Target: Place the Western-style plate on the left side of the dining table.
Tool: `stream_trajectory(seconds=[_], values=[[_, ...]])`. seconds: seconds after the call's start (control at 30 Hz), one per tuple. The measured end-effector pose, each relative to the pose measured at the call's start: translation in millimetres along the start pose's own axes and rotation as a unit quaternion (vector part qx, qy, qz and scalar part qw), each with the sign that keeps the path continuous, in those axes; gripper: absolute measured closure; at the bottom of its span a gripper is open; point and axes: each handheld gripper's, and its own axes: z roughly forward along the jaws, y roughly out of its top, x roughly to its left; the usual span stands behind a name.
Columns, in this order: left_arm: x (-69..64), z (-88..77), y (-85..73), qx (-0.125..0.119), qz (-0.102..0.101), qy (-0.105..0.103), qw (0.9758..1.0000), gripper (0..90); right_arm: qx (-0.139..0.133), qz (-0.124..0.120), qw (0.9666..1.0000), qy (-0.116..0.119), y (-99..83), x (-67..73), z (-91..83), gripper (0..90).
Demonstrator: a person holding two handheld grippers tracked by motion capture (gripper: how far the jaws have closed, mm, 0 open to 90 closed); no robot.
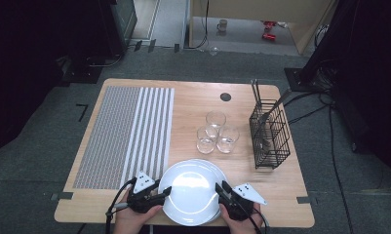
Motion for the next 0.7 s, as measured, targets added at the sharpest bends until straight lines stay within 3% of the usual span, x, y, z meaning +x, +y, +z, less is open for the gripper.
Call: stream_trajectory(seconds=[0.23, 0.37, 0.43, 0.57, 0.7], values=[[7.4, -2.1, -0.1, 0.003, -0.016, -0.017, 0.9997, 58.2, -0.006, -0.011, 0.9999, -0.006, -2.1, 4.0, 0.7, 66.4], [9.4, -3.5, -1.0, 0.007, -0.016, -0.023, 0.9996, 54.0, 0.002, -0.012, 0.9999, -0.005, -2.7, 4.4, 1.0, 65.5], [13.1, -4.2, -1.6, 0.015, -0.027, -0.043, 0.9986, 54.1, 0.005, -0.014, 0.9998, -0.01, -4.2, 5.1, 0.2, 64.1], [15.5, -5.5, -1.5, 0.021, -0.034, -0.053, 0.9978, 54.4, 0.008, -0.012, 0.9998, -0.012, -6.9, 5.5, -1.5, 62.8], [15.5, -6.6, -0.7, 0.025, -0.034, -0.061, 0.9973, 59.5, 0.011, -0.008, 0.9999, -0.01, -10.2, 8.2, -5.5, 61.8]])
